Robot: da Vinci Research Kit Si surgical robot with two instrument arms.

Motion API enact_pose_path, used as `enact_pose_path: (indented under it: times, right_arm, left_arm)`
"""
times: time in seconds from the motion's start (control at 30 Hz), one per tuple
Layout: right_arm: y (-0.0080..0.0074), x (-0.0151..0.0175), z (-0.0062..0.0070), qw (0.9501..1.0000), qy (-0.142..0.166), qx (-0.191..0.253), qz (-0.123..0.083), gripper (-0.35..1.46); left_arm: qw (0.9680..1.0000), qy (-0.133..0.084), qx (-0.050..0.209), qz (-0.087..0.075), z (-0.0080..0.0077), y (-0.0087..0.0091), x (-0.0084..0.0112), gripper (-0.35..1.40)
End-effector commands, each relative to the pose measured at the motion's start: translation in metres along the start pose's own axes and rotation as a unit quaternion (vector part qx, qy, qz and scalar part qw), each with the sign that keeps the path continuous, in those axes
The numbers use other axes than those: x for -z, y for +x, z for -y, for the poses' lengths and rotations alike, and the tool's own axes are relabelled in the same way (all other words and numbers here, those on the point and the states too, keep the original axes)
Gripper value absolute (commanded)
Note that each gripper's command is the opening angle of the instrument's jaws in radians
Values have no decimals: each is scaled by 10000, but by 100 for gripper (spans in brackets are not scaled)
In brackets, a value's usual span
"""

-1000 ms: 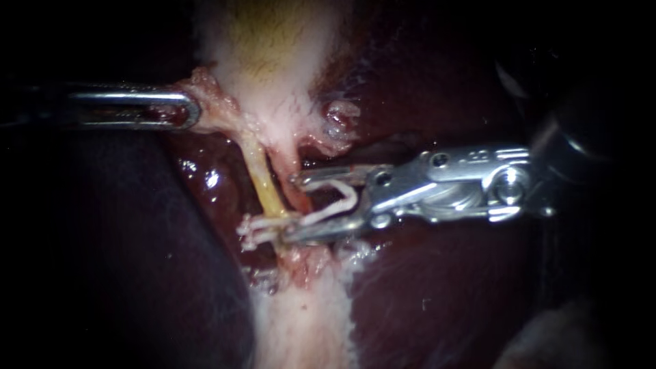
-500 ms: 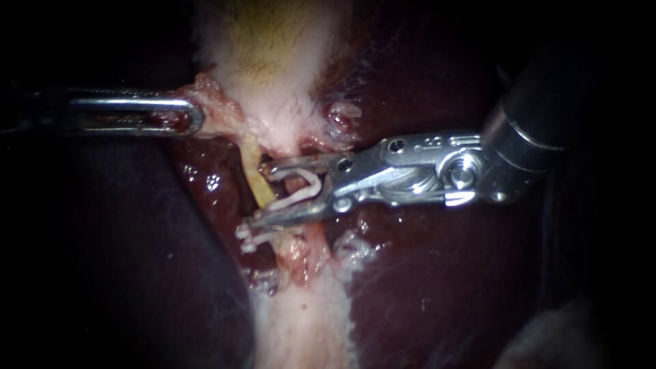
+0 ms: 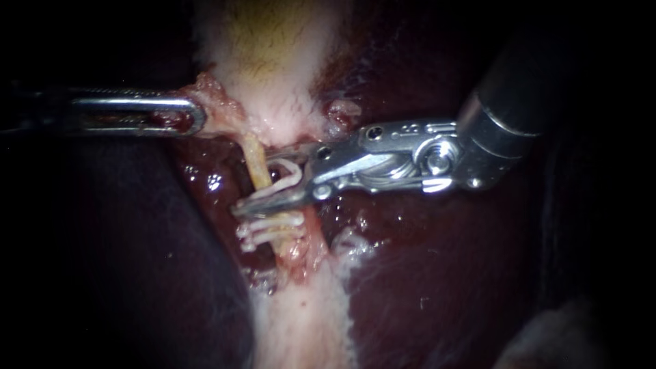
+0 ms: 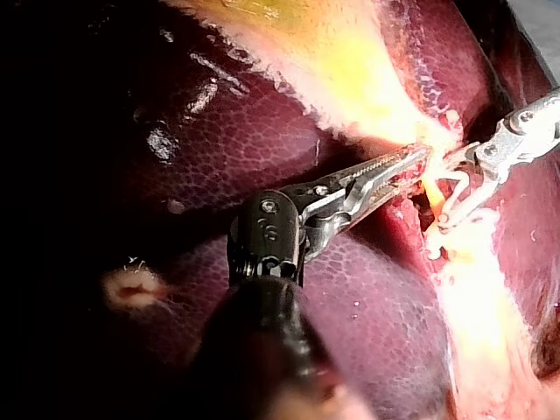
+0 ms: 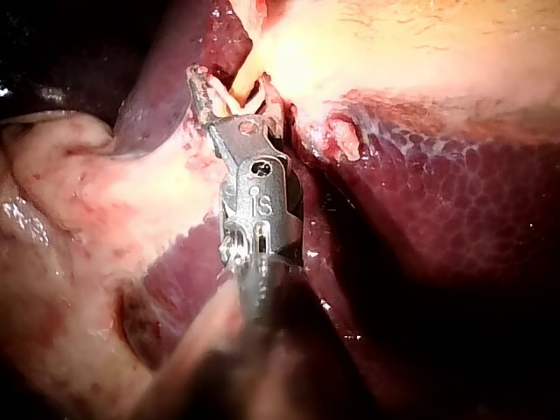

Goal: Clipping third clip left tube

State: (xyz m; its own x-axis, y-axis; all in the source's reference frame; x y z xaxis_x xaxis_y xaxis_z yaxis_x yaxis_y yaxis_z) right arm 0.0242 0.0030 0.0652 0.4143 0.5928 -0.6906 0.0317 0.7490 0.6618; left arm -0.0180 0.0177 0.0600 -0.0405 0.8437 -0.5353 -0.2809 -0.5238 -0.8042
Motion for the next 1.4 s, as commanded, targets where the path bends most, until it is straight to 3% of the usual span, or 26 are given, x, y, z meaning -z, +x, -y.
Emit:
enact_pose_path:
  times: [0.03,0.27,0.53,0.83,1.23,1.33,1.4]
  right_arm:
    - [1,-1,0,10000,10,7,-63,48]
    - [9,5,2,9987,182,-33,-480,49]
    - [34,16,16,9952,490,-68,-841,46]
    - [38,17,22,9949,550,-140,-833,36]
    - [31,24,19,9951,422,-230,-868,-10]
    - [30,25,20,9949,433,-287,-866,-35]
    - [29,27,20,9948,483,-283,-856,-35]
  left_arm:
    - [10000,4,0,0,0,0,0,-35]
    - [10000,4,0,1,1,0,0,-35]
    - [10000,2,-1,1,1,-1,0,-35]
    - [10000,2,0,1,1,0,0,-35]
    - [10000,5,0,0,1,0,-1,-35]
    - [10000,6,0,-1,0,0,-1,-35]
    - [10000,6,0,-1,0,0,-1,-35]
